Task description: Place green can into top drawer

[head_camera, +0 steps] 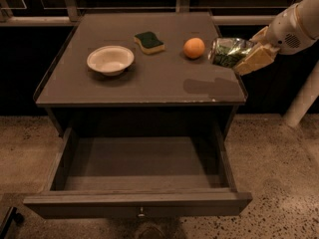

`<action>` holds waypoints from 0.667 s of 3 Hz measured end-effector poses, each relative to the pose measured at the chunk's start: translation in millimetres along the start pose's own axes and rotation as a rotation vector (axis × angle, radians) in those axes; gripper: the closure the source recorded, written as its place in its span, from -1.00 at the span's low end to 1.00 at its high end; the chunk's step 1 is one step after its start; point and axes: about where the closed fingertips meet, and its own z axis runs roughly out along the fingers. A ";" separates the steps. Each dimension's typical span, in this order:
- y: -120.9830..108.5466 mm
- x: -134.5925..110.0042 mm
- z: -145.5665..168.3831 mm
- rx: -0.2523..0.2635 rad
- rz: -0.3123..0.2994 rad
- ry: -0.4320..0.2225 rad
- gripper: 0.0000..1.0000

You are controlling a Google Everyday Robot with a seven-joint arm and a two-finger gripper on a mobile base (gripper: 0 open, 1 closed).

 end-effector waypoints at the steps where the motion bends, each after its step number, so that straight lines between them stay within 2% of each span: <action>1: 7.2 -0.9 -0.4 0.000 -0.005 0.003 1.00; 2: 37.7 -6.4 -13.7 0.015 -0.003 -0.055 1.00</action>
Offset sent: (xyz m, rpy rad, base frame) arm -0.1165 0.0258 -0.0725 0.1026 0.0746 -0.0124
